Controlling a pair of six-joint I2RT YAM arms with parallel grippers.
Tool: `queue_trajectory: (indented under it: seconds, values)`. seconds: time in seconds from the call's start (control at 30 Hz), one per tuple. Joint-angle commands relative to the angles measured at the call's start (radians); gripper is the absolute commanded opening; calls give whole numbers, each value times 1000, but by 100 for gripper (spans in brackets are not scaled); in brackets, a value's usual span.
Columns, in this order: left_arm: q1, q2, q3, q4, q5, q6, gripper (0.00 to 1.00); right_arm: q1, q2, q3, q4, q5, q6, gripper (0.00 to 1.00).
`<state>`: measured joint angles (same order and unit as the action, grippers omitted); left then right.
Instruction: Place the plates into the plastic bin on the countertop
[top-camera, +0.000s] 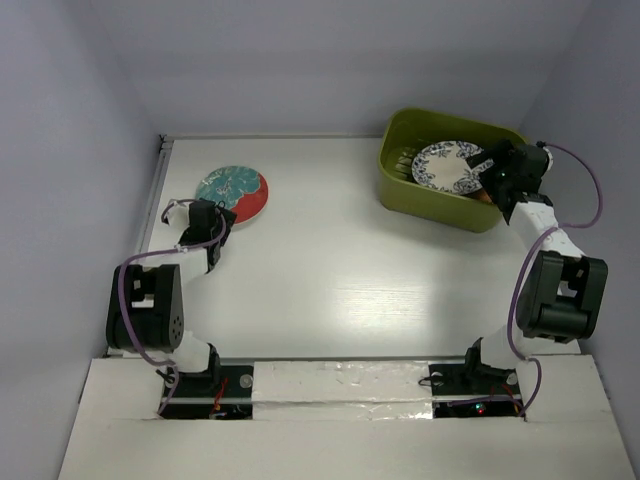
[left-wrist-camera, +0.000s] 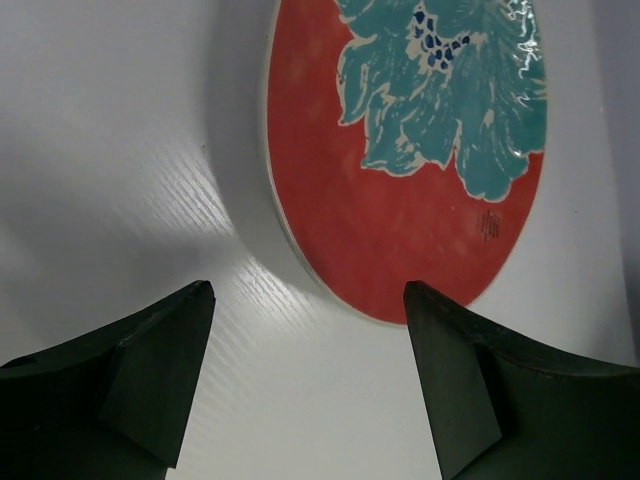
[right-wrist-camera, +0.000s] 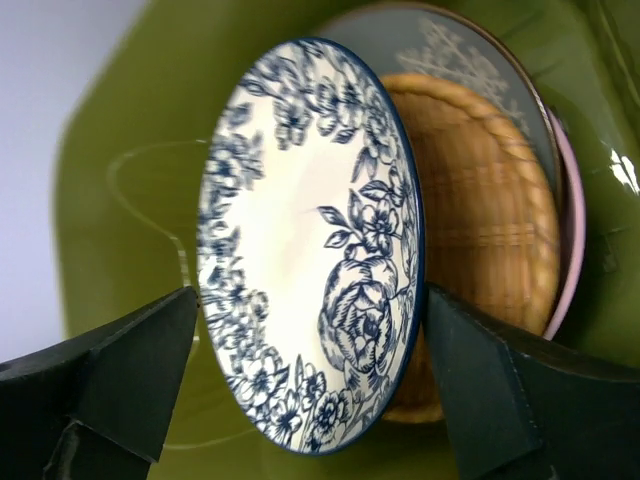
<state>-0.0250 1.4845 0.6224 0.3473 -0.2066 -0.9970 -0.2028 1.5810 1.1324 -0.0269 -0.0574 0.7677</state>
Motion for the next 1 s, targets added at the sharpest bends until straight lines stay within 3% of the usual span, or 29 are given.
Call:
queue_trajectory:
  seconds: [0.0,0.23,0.43,0.63,0.73,0.77,0.8,0.9,0.93,0.97]
  values:
    - [10,55,62,4,-2,-34,73,-3,-105,-20,94,34,-5,100]
    - [28,161,115,2,32,-61,67,-3,-220,-127,111,59,-25,100]
    - [28,227,149,22,42,-83,63,-3,-248,-118,50,145,-36,99]
    - [28,266,151,47,52,-98,44,-3,-410,-235,119,101,-21,95]
    - [37,270,132,74,49,-101,23,-3,-515,-302,134,67,-13,93]
    - [37,267,128,93,50,-97,11,-3,-544,-322,143,32,-8,91]
    - [37,264,120,107,55,-80,4,-3,-606,-370,160,13,-2,87]
    - [37,238,88,154,81,-71,0,49,-753,-465,255,-61,41,41]
    - [37,226,56,177,91,-63,0,75,-782,-521,278,-85,60,2]
    - [37,192,36,227,110,-61,0,150,-803,-539,297,-90,64,0]
